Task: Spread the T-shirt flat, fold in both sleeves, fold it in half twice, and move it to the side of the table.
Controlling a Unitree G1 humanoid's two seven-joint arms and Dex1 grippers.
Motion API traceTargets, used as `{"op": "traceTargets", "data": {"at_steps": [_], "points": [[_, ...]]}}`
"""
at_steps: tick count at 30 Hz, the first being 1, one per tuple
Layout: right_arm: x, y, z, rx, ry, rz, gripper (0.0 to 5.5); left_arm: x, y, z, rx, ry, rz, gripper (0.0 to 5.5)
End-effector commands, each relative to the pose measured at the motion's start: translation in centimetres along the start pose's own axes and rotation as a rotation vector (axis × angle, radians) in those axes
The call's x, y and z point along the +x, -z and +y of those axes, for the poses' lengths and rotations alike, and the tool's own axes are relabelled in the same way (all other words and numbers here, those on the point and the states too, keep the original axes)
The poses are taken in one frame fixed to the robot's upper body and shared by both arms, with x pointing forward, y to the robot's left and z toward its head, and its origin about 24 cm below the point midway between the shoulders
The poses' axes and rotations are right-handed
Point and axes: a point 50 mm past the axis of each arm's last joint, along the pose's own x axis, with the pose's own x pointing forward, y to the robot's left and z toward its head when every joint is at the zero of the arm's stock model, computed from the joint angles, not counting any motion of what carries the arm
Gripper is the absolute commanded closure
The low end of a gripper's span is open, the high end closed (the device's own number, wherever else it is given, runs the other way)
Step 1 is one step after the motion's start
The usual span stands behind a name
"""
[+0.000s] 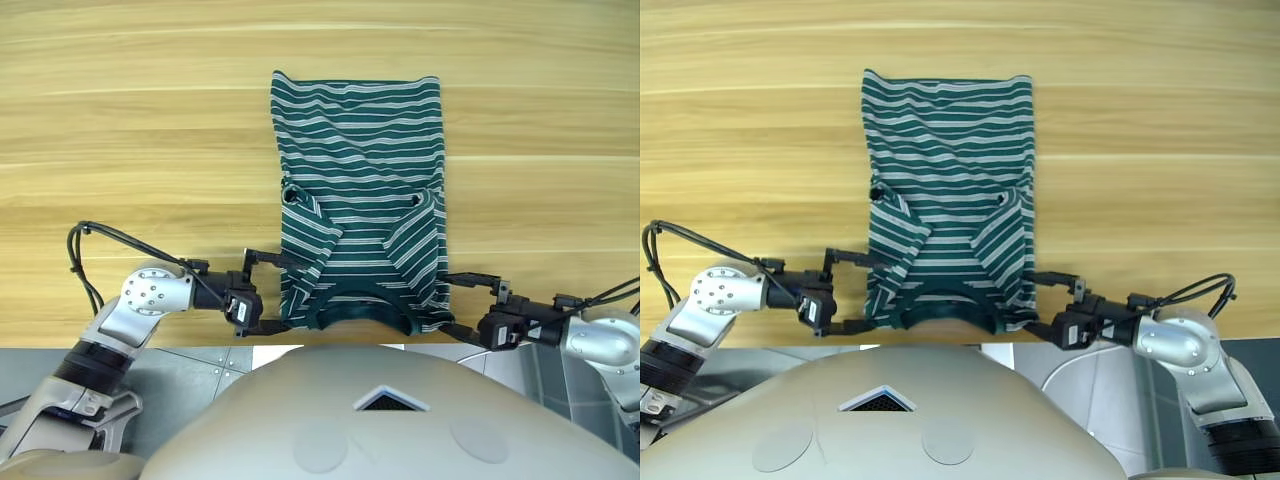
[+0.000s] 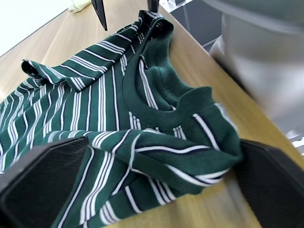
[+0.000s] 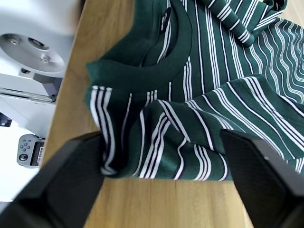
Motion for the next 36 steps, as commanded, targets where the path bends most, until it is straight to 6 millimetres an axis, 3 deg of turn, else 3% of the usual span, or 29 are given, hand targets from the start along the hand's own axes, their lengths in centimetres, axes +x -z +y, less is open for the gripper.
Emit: {"op": "traceTargets", "data": {"at_steps": [1, 8, 19, 28, 36], "points": [[0.3, 0.1, 0.0, -0.001, -0.017, 0.019, 2.19, 0.1, 0.4, -0.9, -0.024, 0.073, 0.029, 0.81], [0.5, 0.0, -0.1, -0.002, -0.017, 0.012, 3.62, 0.1, 0.8, -0.6, -0.035, 0.065, 0.036, 2.13], [0.8, 0.0, -0.1, -0.001, -0.020, 0.003, 5.37, 0.0, 1.5, 0.3, -0.055, 0.038, 0.032, 3.65], [0.8, -0.2, -0.2, -0.009, -0.028, -0.015, 5.47, 0.3, 0.4, -0.3, -0.067, 0.092, -0.021, 5.18], [-0.8, -1.0, -0.2, -0.017, -0.035, -0.093, 5.47, -0.9, -1.6, 0.5, -0.068, 0.069, -0.130, 5.38]]}}
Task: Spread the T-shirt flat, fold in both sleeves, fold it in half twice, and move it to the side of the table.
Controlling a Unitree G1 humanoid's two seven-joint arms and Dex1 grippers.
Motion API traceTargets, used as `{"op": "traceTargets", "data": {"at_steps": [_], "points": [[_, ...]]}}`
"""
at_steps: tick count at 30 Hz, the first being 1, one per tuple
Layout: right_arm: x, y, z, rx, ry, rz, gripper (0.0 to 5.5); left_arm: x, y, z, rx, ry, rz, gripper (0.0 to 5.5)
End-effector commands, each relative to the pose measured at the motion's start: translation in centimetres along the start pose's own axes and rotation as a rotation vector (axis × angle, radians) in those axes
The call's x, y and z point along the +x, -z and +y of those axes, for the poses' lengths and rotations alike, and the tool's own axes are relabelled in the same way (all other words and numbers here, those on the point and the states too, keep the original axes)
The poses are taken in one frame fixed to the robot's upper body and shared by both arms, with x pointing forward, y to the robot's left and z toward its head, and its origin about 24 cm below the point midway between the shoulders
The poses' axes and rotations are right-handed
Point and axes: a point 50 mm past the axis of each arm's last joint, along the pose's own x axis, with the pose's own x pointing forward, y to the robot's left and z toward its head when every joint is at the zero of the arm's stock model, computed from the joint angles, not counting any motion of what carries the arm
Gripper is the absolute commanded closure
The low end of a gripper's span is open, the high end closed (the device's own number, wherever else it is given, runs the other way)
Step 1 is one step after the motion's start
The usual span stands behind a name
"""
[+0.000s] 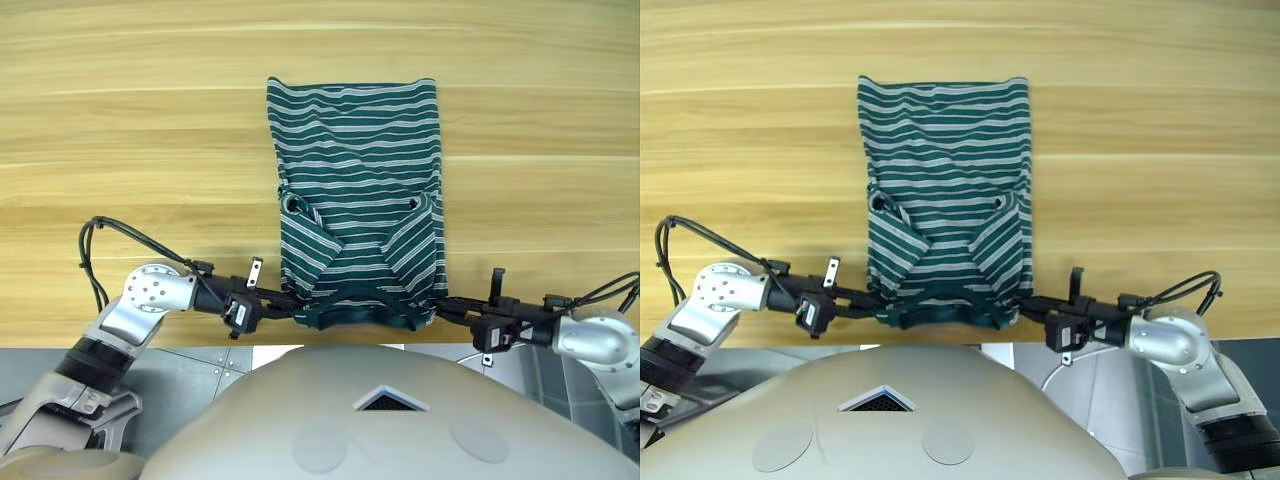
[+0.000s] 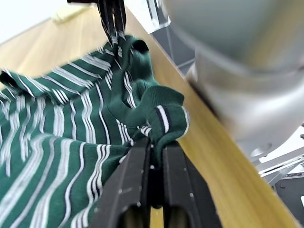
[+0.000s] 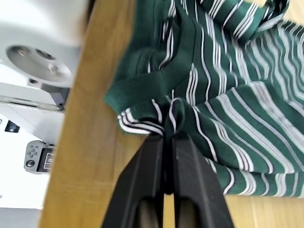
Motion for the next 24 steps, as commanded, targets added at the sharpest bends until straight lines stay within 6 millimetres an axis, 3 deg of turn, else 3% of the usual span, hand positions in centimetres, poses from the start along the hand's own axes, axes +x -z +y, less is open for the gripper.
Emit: {"op": "traceTargets", "data": {"at_steps": [1, 7, 16, 19, 24], "points": [[-1.5, -0.7, -0.3, -0.022, -0.005, -0.046, 5.47, -1.1, -1.4, 0.3, -0.003, -0.013, -0.056, 5.38], [-3.5, -2.7, -0.2, -0.054, 0.009, -0.170, 5.47, -3.9, -3.4, 0.2, -0.024, -0.089, -0.124, 5.38], [-3.8, -3.5, 0.0, -0.054, 0.018, -0.230, 5.47, -4.5, -4.4, -1.7, -0.108, -0.110, -0.216, 5.38], [-3.2, -3.2, -1.4, -0.054, 0.087, -0.230, 5.47, -4.4, -4.0, -0.4, -0.100, -0.196, -0.217, 5.38], [-1.9, -2.8, -5.7, -0.087, 0.269, -0.219, 5.47, -4.4, -3.6, 4.1, -0.005, -0.437, -0.243, 5.38]]}}
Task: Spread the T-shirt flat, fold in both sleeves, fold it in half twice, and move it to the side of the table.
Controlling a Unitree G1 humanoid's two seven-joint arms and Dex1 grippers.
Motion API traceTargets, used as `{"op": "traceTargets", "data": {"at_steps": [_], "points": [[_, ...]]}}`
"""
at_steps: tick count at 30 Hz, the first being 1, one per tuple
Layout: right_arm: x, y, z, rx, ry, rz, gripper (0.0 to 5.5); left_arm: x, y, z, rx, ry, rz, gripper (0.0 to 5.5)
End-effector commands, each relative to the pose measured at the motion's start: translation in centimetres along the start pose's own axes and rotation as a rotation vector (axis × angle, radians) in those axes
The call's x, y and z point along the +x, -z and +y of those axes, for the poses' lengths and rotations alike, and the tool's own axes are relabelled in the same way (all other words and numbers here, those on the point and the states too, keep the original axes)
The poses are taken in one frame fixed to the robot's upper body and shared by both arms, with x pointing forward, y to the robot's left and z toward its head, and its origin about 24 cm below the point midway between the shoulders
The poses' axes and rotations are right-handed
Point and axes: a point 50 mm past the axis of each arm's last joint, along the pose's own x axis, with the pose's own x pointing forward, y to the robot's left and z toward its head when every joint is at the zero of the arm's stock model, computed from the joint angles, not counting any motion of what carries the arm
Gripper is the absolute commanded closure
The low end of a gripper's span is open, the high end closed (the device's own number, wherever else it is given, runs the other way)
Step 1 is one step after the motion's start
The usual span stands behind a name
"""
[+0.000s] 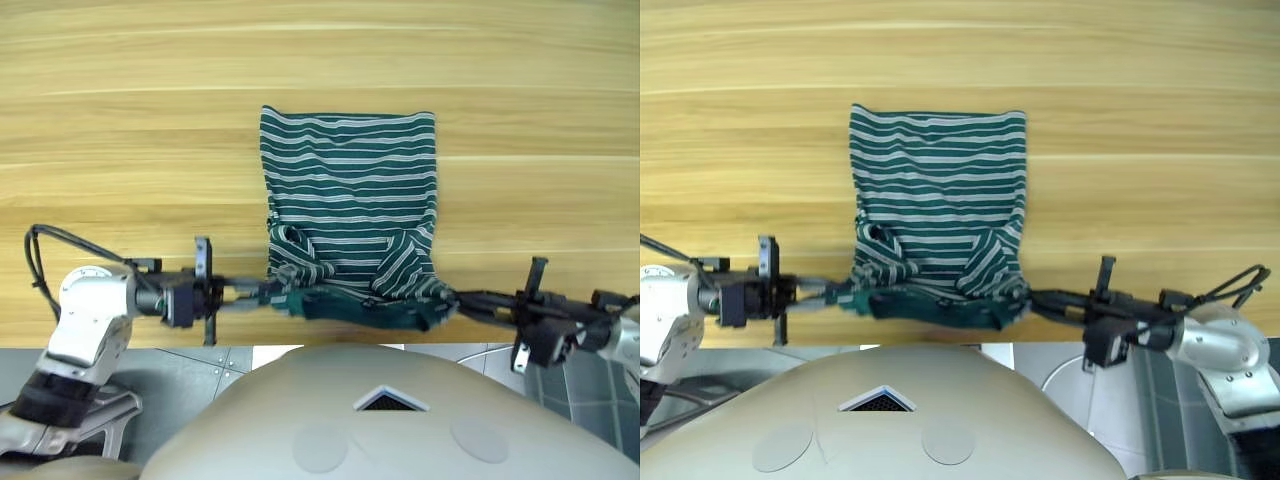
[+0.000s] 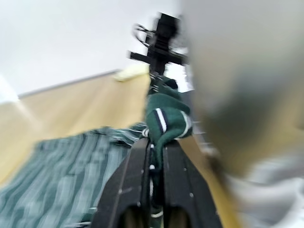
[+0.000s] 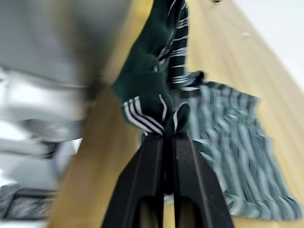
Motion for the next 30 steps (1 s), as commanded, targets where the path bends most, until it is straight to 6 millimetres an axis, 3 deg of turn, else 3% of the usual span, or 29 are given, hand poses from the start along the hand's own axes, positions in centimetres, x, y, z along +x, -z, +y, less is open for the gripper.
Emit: {"op": "traceTargets", "data": {"at_steps": [1, 6, 11, 15, 18, 22, 26, 30], "points": [[1.1, 0.2, -2.8, -0.046, 0.103, 0.004, 5.47, 0.4, 0.0, 2.8, 0.087, -0.125, -0.015, 5.38], [2.9, 1.7, -7.7, -0.088, 0.282, 0.076, 5.47, 0.3, 0.2, 8.2, 0.179, -0.315, -0.029, 5.38], [5.7, 4.0, -12.6, -0.101, 0.421, 0.198, 5.47, 1.0, 4.6, 13.2, 0.101, -0.423, 0.148, 5.38], [7.9, 6.7, -15.2, -0.097, 0.478, 0.328, 5.47, 2.1, 7.8, 16.0, 0.029, -0.506, 0.312, 5.38], [9.2, 8.3, -16.7, -0.082, 0.526, 0.390, 5.47, 3.0, 9.0, 17.6, -0.020, -0.568, 0.401, 5.38], [11.0, 11.2, -17.6, -0.039, 0.561, 0.513, 5.47, 3.9, 9.4, 19.4, -0.048, -0.695, 0.485, 5.38], [13.3, 13.0, -15.9, 0.007, 0.495, 0.556, 5.47, 4.0, 10.1, 19.8, -0.062, -0.790, 0.593, 5.38], [14.3, 13.9, -14.8, 0.067, 0.474, 0.553, 5.47, 3.8, 11.4, 18.9, -0.064, -0.792, 0.716, 5.38]]}}
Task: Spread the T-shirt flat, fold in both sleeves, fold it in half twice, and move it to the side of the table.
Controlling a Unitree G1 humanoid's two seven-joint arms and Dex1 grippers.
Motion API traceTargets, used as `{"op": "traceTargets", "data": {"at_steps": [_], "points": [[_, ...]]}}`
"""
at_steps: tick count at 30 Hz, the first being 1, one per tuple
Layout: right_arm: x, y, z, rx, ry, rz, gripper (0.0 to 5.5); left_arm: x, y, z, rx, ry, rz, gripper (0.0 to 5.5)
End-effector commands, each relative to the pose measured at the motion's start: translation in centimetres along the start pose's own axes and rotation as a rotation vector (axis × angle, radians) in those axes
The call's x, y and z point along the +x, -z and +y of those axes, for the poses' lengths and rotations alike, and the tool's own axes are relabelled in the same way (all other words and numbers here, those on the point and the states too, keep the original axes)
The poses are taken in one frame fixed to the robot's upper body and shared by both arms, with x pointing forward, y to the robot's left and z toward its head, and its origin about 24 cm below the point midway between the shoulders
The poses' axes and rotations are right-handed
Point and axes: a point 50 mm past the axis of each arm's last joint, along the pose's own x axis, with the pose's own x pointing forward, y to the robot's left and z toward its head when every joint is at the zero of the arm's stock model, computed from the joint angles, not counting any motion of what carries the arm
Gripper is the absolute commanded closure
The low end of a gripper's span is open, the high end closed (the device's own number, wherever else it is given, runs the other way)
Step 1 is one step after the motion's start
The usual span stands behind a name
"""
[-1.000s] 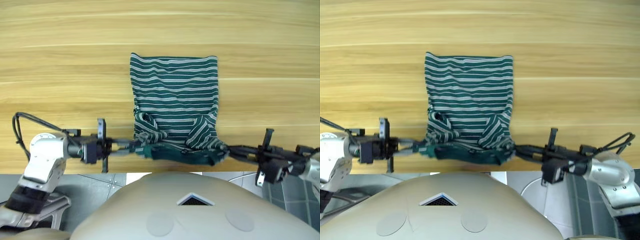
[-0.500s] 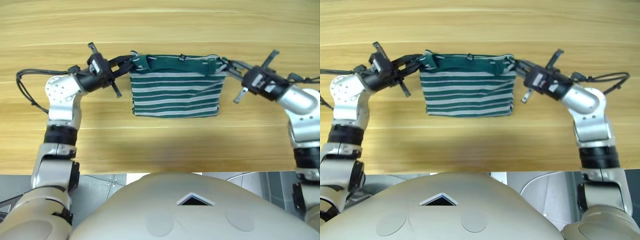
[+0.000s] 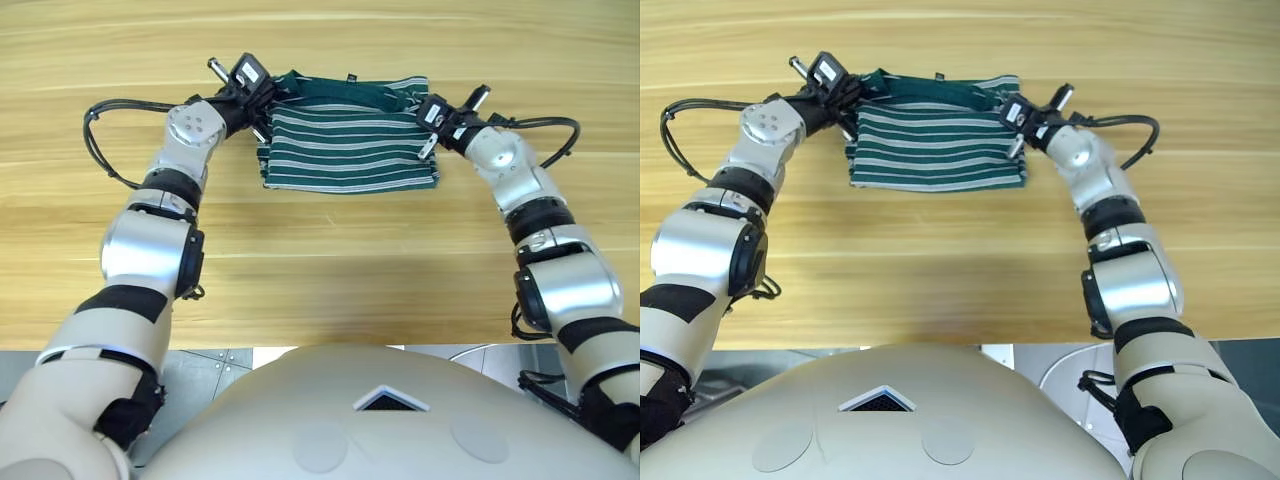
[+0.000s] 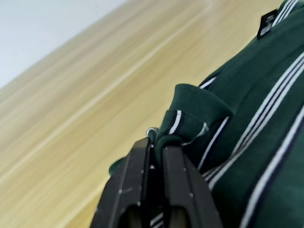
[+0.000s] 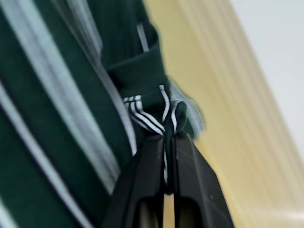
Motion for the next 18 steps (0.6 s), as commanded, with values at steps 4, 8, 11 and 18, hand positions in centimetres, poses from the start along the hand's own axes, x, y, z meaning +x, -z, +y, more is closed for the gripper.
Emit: {"op": "traceTargets", "data": {"at_steps": [4, 8, 11, 18], "points": [[0.6, 0.5, 0.8, 0.118, -0.003, 0.013, 5.10, 0.0, 1.9, -1.2, 0.026, 0.036, 0.144, 5.02], [0.6, 0.2, -0.6, 0.267, 0.094, -0.026, 4.45, -0.1, 2.5, -1.3, -0.037, 0.022, 0.176, 4.45], [0.8, -0.5, -1.3, 0.390, 0.142, -0.082, 3.97, 0.0, 1.6, -0.2, -0.101, -0.062, 0.127, 4.04], [2.5, -2.9, -1.3, 0.719, 0.175, -0.171, 2.72, 0.2, -0.8, 2.6, -0.418, -0.242, -0.017, 3.17]]}}
